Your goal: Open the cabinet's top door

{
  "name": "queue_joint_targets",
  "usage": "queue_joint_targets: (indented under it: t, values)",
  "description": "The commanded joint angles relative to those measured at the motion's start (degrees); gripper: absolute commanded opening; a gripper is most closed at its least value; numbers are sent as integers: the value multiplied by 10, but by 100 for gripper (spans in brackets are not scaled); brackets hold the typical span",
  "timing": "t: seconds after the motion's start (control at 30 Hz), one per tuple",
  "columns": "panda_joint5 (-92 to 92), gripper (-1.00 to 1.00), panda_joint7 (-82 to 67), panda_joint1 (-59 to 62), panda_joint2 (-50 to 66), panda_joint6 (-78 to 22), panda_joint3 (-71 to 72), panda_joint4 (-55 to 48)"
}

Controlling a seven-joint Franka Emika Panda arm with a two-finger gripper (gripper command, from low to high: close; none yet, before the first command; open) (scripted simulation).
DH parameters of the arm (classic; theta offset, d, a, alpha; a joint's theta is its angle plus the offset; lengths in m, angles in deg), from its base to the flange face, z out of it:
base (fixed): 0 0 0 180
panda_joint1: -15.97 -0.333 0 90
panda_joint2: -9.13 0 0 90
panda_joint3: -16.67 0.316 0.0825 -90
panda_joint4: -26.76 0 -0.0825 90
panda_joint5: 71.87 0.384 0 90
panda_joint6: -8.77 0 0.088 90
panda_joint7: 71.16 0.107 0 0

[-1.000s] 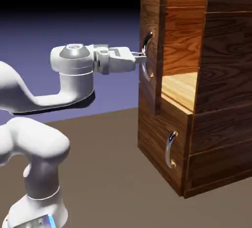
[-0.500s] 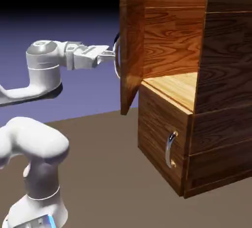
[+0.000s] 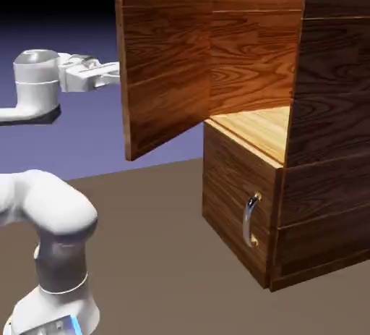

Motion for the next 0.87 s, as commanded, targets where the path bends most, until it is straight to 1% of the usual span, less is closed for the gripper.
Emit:
queue_joint_targets:
  t: [0.0, 0.17, 0.37, 0.57, 0.8, 0.83]
  values:
    - [12, -100, 3, 19, 12, -20, 21, -20]
    - [61, -100, 13, 121, 61, -110, 119, -122]
    - [100, -100, 13, 245, 88, -195, 218, -234]
    - [128, -100, -2, 370, 87, -266, 302, -340]
    - [153, -100, -39, 515, 57, -344, 379, -472]
    - [153, -100, -40, 517, 56, -345, 380, -473]
